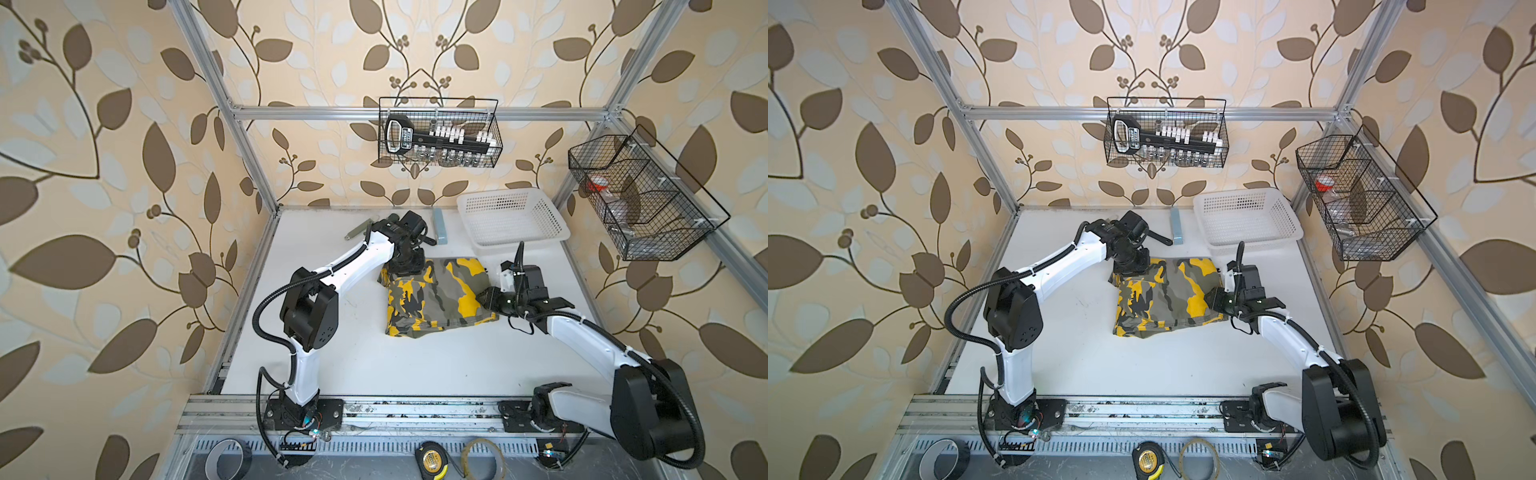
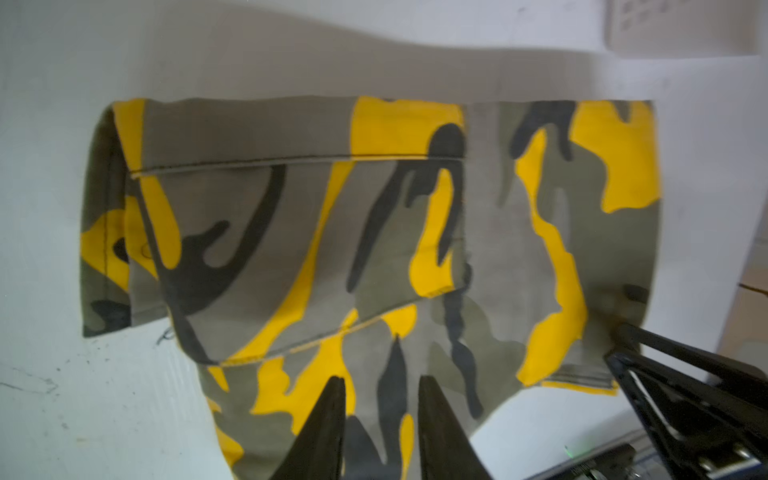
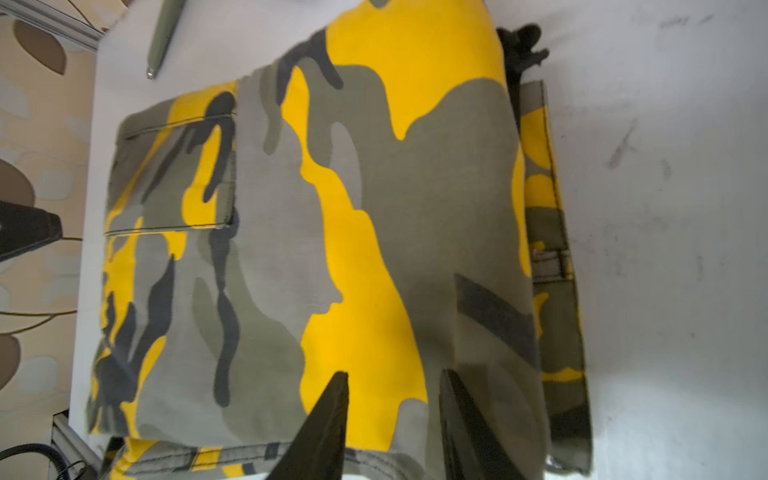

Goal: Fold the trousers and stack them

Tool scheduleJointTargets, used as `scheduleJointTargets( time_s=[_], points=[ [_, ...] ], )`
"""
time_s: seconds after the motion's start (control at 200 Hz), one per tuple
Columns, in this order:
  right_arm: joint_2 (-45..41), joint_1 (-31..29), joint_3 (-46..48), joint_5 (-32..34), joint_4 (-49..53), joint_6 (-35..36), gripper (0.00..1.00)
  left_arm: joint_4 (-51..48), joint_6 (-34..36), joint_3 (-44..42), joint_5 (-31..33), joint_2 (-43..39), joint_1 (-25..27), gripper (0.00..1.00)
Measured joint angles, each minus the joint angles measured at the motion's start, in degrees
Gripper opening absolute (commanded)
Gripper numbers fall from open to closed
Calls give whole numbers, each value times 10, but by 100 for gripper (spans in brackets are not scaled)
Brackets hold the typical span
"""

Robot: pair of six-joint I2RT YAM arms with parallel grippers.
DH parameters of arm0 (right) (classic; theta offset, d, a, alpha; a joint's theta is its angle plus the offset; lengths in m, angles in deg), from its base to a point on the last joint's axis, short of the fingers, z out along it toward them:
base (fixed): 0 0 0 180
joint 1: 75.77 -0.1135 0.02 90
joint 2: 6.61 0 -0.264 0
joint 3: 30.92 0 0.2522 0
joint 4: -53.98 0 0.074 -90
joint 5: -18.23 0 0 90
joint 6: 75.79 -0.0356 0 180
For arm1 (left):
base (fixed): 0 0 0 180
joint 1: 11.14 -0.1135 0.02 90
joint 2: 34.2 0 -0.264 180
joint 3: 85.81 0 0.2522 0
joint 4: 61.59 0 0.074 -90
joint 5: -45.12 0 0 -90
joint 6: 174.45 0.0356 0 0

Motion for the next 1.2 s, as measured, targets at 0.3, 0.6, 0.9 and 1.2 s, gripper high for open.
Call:
scheduleJointTargets(
  time_s=[0.3,0.6,0.9,1.2],
  points=[
    [72,0,3,58,-19,14,35,9,73,9,-3,67,-28,29],
    [95,-3,2,86,-28,15,36,35,125,0,-20,106,-40,28],
    [-17,-42,-22,108,36,42,50,13,155,10,-40,111,-50,34],
    [-73,-218,-16,79,-27,10,54,-62,180,97,-45,90,-96,31]
  ],
)
